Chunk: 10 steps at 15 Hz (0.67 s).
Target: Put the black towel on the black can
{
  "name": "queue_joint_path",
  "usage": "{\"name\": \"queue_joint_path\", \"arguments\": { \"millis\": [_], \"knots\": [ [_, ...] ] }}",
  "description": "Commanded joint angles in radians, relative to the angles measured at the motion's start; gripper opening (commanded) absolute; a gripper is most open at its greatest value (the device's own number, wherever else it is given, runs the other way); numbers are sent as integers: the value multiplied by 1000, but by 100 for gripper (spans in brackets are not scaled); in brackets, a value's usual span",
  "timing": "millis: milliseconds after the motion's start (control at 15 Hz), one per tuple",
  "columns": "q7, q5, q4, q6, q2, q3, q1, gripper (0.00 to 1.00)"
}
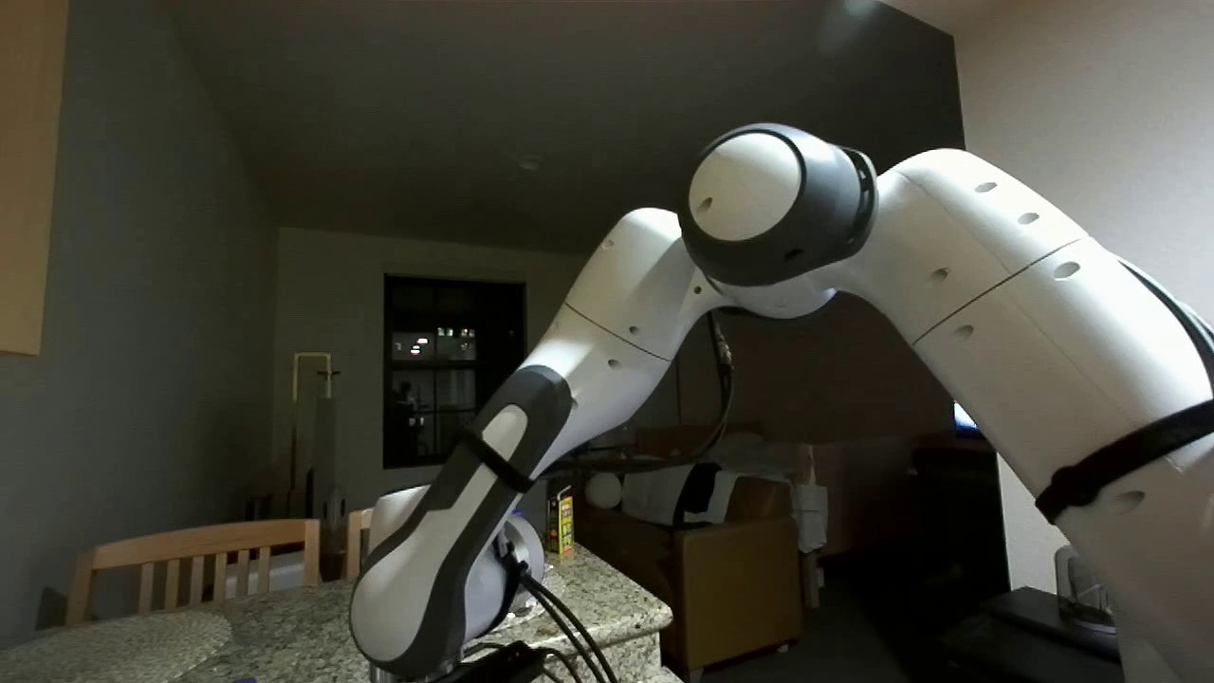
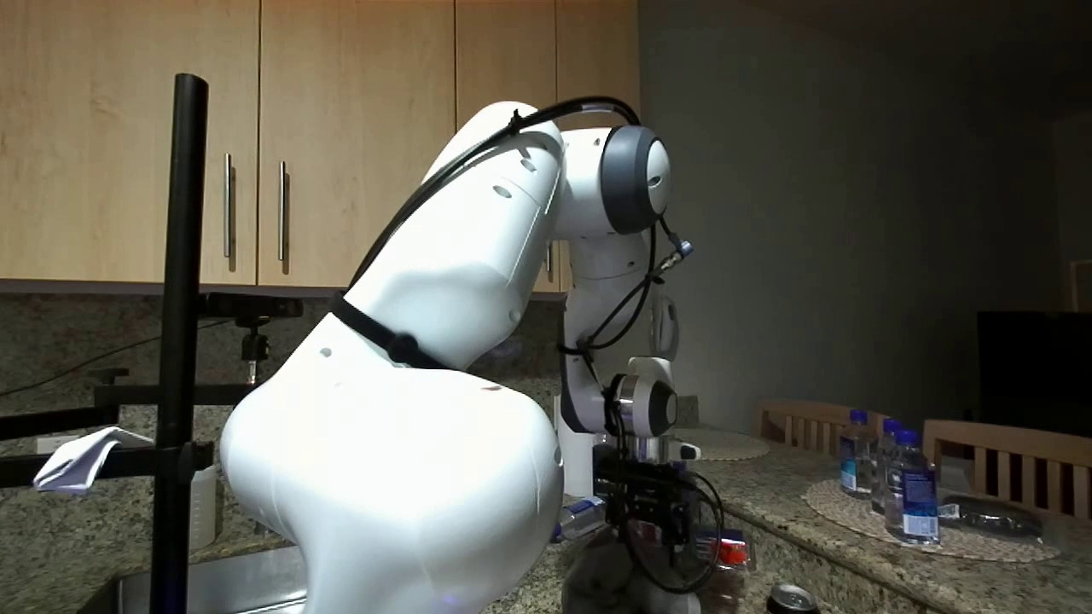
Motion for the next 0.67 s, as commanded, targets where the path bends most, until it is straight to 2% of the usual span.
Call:
{"name": "queue_joint_path", "arguments": {
  "millis": [0, 400, 600],
  "knots": [
    [25, -3, -27, -67, -65, -21, 26, 100],
    [8, 25, -39, -151, -84, -2, 19, 100],
    [-26, 83, -31, -213, -67, 24, -1, 100]
  ]
}}
